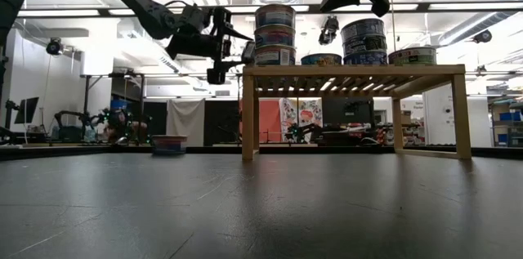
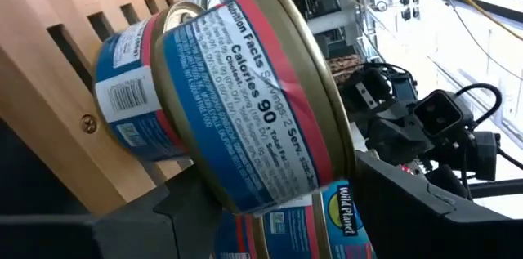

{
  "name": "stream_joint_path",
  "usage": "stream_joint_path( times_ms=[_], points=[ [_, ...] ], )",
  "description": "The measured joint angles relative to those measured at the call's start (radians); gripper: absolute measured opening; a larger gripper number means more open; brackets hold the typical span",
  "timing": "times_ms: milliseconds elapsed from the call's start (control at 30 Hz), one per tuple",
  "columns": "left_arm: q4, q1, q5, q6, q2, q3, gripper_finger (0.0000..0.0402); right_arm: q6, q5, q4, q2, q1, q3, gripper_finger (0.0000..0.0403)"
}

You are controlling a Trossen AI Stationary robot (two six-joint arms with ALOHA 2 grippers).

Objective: Stack canned seafood by type on shelf
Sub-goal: Stack the blue-pink tuna can on top of the blue-pink tuna can on the shelf

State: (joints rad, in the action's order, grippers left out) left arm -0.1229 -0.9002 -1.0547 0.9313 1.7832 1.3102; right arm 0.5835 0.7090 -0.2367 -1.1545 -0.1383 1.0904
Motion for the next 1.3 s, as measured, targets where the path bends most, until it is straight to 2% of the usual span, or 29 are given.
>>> stream_joint_path(
  times_ms=[767, 1300],
  points=[
    [-0.001, -0.013, 0.016, -0.051, 0.0, 0.039, 0.0232, 0.001, 0.0, -0.029, 0.0, 0.0, 0.0, 0.0009],
    [0.054, -0.011, 0.016, -0.116, 0.0, 0.038, 0.0232, 0.007, 0.0, -0.044, 0.0, 0.0, 0.0, 0.0009]
  ],
)
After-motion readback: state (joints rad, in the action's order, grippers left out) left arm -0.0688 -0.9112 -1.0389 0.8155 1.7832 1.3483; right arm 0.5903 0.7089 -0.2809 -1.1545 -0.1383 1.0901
